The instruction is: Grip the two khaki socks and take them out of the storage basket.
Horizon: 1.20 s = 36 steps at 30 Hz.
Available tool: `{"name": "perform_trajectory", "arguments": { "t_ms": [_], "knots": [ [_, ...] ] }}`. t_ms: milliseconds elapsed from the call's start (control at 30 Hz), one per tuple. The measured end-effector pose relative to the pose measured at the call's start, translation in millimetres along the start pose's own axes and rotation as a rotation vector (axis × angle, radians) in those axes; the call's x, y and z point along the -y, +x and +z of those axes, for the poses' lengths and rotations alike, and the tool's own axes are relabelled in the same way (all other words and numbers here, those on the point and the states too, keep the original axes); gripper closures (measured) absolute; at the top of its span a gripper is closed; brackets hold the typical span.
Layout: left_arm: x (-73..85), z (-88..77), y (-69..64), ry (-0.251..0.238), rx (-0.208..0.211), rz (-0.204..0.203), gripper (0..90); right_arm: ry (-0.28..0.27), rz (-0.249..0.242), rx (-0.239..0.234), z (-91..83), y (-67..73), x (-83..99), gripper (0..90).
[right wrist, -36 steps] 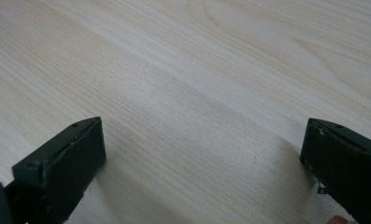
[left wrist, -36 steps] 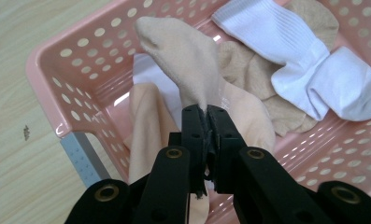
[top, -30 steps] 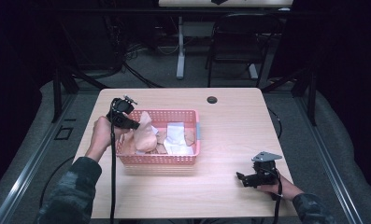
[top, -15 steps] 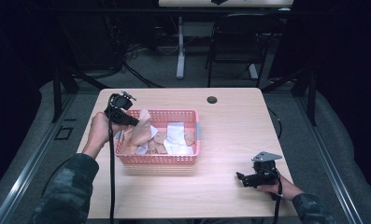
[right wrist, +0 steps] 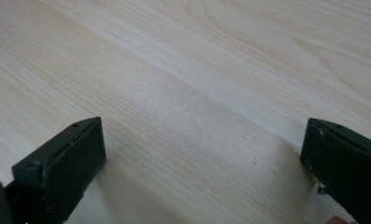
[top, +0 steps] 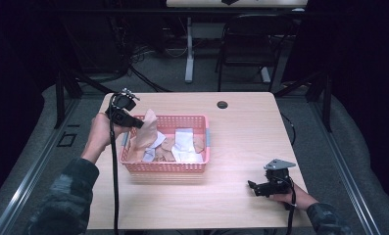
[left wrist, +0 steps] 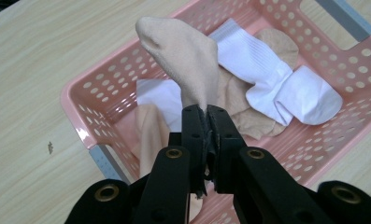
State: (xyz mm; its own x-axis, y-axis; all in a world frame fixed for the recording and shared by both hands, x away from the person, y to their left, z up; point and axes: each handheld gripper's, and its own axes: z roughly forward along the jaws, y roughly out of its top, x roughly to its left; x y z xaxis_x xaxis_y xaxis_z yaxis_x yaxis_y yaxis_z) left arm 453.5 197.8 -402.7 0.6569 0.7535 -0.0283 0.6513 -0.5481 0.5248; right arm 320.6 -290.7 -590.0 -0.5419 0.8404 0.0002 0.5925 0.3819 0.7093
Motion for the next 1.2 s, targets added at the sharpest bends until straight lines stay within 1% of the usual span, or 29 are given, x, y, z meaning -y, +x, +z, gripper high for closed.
{"name": "perform_trajectory", "arguments": {
  "t_ms": [167, 200, 400, 500, 667, 800, 933, 1067, 1200],
  "knots": [
    [-4.8, -4.3, -0.9, -0.008, 0.010, 0.005, 86.1, 0.000, 0.000, 0.000, 0.0, 0.0, 0.0, 0.0],
    [-5.7, -4.8, -0.5, -0.004, 0.007, 0.011, 86.1, 0.002, 0.002, 0.000, -0.1, 0.1, 0.0, 0.0],
    [-7.6, -6.3, -0.2, 0.000, 0.005, 0.014, 86.2, 0.002, 0.002, 0.000, -0.1, 0.1, 0.0, 0.0],
    [-8.0, -9.8, 0.5, -0.010, 0.004, 0.009, 86.3, 0.002, 0.002, 0.000, -0.1, 0.1, 0.0, 0.0],
    [-8.2, -21.2, 3.1, -0.028, -0.001, 0.007, 86.3, 0.001, 0.002, 0.001, 0.0, 0.1, 0.0, 0.0],
    [-5.9, -31.8, 8.5, -0.047, 0.000, 0.001, 86.4, 0.002, 0.002, -0.001, 0.0, 0.0, 0.0, 0.0],
    [-2.9, -39.0, 14.4, -0.062, -0.004, -0.014, 86.4, 0.002, 0.002, -0.001, 0.0, 0.0, -0.1, 0.0],
    [0.9, -48.4, 18.4, -0.080, -0.017, -0.025, 86.4, 0.002, 0.002, -0.001, 0.0, 0.0, -0.1, 0.0],
    [7.2, -57.3, 24.9, -0.088, -0.035, -0.043, 86.4, 0.002, 0.002, -0.001, 0.0, 0.0, -0.1, 0.0]
  ]
}}
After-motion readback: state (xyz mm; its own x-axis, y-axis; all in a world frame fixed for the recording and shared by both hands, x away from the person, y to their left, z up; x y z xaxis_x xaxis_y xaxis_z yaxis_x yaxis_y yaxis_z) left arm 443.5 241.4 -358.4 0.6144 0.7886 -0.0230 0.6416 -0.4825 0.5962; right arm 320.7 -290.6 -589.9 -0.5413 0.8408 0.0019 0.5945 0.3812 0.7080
